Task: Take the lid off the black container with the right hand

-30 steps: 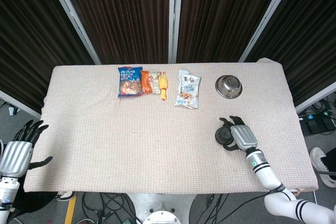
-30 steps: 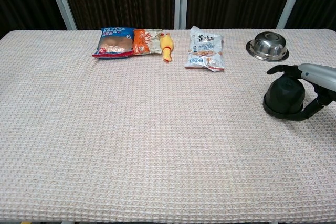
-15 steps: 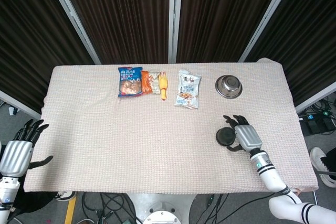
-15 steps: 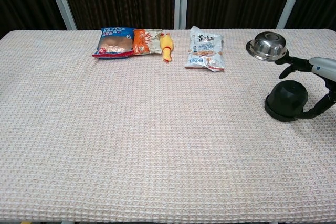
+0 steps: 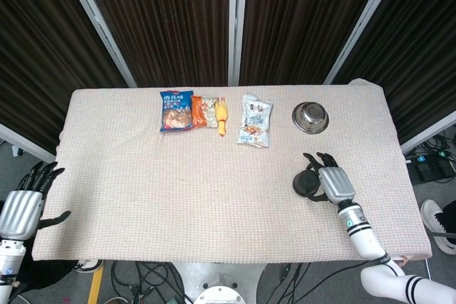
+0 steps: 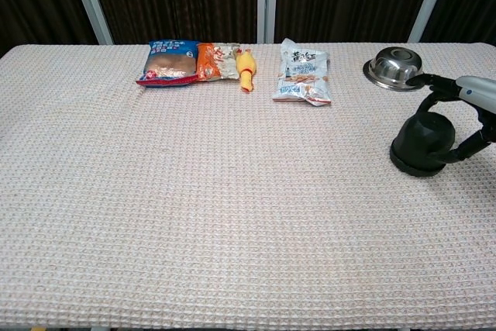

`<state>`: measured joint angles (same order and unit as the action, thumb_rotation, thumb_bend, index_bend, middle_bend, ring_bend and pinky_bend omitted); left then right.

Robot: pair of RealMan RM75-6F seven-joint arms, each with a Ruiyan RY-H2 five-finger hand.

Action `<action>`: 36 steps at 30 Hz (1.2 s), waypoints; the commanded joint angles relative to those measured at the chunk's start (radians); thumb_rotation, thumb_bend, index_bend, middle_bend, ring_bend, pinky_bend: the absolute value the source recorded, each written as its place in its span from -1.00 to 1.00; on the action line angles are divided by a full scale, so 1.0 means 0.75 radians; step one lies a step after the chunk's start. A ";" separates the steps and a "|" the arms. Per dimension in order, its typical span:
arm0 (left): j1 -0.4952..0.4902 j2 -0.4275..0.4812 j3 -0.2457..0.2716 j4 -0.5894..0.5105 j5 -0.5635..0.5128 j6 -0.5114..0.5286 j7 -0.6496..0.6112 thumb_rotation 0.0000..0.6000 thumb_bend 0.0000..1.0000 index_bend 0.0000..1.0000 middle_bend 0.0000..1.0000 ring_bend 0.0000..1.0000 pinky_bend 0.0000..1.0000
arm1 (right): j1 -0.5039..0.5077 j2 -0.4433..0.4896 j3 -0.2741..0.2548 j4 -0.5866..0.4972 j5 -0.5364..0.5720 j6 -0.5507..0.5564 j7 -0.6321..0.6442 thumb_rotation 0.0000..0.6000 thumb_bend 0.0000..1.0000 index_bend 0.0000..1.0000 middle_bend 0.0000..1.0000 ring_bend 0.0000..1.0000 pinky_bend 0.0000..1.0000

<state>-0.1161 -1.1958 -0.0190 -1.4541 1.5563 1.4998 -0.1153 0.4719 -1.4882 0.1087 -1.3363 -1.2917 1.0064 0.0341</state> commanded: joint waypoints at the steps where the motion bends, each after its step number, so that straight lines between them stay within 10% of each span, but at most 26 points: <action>1: -0.001 0.000 0.000 -0.003 0.002 0.001 0.003 1.00 -0.83 -0.70 -0.83 -1.00 -0.65 | -0.003 0.004 0.002 -0.012 -0.010 0.012 0.007 1.00 -0.67 -0.83 -0.24 -0.99 -1.00; 13: -0.005 0.006 -0.005 -0.020 0.010 0.007 0.012 1.00 -0.83 -0.70 -0.83 -1.00 -0.65 | -0.056 0.134 0.038 -0.148 -0.066 0.158 0.080 1.00 -0.66 -0.81 -0.20 -0.97 -1.00; 24: -0.008 0.009 -0.004 -0.028 0.019 0.007 0.018 1.00 -0.83 -0.70 -0.83 -1.00 -0.65 | -0.124 0.159 0.017 0.008 0.028 0.128 0.121 1.00 -0.67 -0.80 -0.21 -0.97 -1.00; 31: -0.009 0.012 -0.005 -0.040 0.018 0.008 0.031 1.00 -0.83 -0.70 -0.83 -1.00 -0.65 | -0.112 0.173 0.006 0.037 0.029 0.046 0.174 1.00 -0.98 -0.99 -0.89 -1.00 -1.00; 36: -0.009 0.014 -0.004 -0.044 0.022 0.012 0.031 1.00 -0.83 -0.70 -0.83 -1.00 -0.65 | -0.120 0.208 0.011 0.002 0.006 0.076 0.171 1.00 -1.00 -1.00 -1.00 -1.00 -1.00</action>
<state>-0.1227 -1.1853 -0.0224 -1.4868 1.5730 1.5091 -0.0919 0.3845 -1.3394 0.1156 -1.3269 -1.2822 1.0551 0.1629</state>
